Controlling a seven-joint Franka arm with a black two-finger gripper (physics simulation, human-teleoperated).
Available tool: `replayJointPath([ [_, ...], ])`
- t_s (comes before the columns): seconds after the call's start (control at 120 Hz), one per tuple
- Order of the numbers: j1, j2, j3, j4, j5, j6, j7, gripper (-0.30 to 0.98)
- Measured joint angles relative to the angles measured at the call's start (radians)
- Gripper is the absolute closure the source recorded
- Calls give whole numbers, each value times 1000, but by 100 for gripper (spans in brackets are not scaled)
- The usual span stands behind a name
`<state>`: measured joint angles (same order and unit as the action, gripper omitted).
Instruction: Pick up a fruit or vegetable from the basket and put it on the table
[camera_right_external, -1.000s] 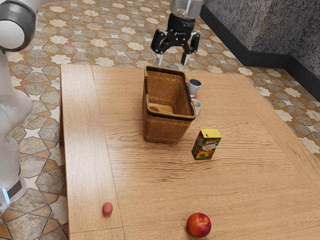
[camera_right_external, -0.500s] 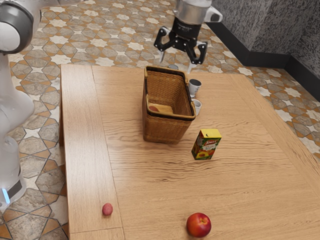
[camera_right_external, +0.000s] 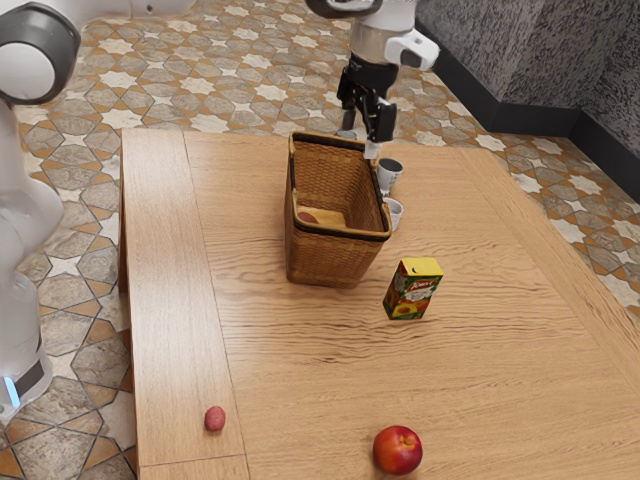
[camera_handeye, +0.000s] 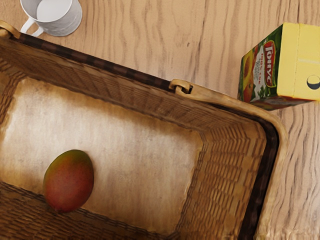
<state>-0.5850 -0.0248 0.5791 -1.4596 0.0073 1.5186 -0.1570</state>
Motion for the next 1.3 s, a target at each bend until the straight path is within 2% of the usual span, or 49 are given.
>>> replayJointPath([
  [0.067, 44, -50, -32, -77, 10, 13, 90, 0],
  [0.158, 395, -101, -288, -154, 18, 25, 197, 0],
  [0.225, 486, -91, -371, -162, 22, 31, 266, 0],
  [0.475, 491, -95, -401, -214, 40, 74, 447, 0],
  [0.775, 511, -88, -401, -322, 37, 176, 559, 0],
  [1.3, 543, -68, -401, -384, 37, 231, 409, 0],
])
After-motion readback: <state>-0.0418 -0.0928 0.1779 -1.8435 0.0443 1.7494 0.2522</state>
